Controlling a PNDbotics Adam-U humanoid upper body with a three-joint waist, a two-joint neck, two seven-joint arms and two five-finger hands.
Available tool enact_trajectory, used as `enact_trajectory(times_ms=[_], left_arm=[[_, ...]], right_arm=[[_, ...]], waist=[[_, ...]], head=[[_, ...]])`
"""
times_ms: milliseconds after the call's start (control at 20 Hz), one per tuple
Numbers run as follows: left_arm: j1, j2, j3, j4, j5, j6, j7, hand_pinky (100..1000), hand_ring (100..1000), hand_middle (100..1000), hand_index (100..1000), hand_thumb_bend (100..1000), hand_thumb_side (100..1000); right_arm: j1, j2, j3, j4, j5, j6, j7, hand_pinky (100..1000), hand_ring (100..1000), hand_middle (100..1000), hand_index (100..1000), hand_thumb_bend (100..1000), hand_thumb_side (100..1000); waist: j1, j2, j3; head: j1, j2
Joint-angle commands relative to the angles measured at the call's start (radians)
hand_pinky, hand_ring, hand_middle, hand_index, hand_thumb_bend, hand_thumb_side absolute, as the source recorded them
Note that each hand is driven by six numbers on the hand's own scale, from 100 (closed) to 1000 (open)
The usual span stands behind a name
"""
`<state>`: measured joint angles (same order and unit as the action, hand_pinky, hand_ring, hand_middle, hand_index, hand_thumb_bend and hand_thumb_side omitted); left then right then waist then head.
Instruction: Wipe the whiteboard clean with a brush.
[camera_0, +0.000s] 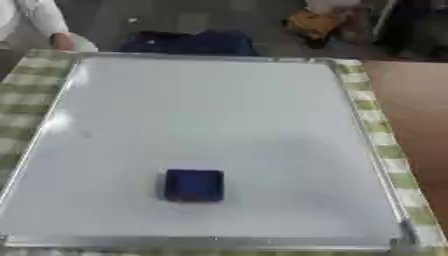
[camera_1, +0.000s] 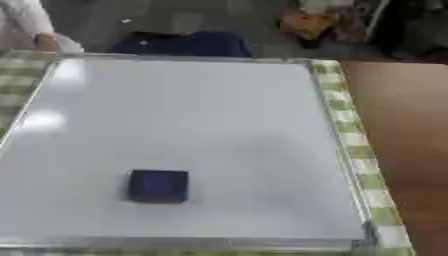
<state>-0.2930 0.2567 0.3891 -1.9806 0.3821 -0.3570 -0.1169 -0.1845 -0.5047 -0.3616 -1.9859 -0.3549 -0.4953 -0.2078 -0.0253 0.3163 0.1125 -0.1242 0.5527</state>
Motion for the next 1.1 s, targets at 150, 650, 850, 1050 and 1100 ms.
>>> enact_trajectory(times_ms=[150,650,850,1050,1100], left_arm=[[-0.08,0.143,-0.056,-0.006,-0.155,-0.041,0.021,608,632,590,174,428,774],[-0.273,0.311,-0.277,0.138,-0.522,-0.214,-0.074,705,679,631,100,483,665],[-0.359,0.345,-0.355,0.208,-0.599,-0.282,-0.167,760,715,633,120,484,701],[-0.423,0.368,-0.402,0.263,-0.654,-0.334,-0.192,749,710,614,100,524,734],[-0.435,0.372,-0.413,0.277,-0.668,-0.342,-0.195,746,708,614,100,525,733]], right_arm=[[-0.001,-0.027,0.001,-0.014,-0.012,0.009,-0.004,674,609,548,596,100,1000],[-0.002,-0.035,0.008,-0.014,-0.023,0.02,-0.001,673,610,549,599,100,1000],[-0.004,-0.036,0.011,-0.014,-0.028,0.024,0.001,672,610,549,599,100,1000],[-0.003,-0.038,0.011,-0.014,-0.031,0.029,-0.001,672,610,549,599,100,1000],[-0.003,-0.038,0.011,-0.014,-0.032,0.03,-0.001,672,610,549,599,100,1000]], waist=[[0.005,-0.033,0.008],[0.019,-0.048,0.004],[0.023,-0.053,0.003],[0.029,-0.06,0.001],[0.03,-0.061,0.002]], head=[[0.014,0.018],[0.012,0.023],[-0.002,0.046],[-0.021,0.066],[-0.023,0.069]])
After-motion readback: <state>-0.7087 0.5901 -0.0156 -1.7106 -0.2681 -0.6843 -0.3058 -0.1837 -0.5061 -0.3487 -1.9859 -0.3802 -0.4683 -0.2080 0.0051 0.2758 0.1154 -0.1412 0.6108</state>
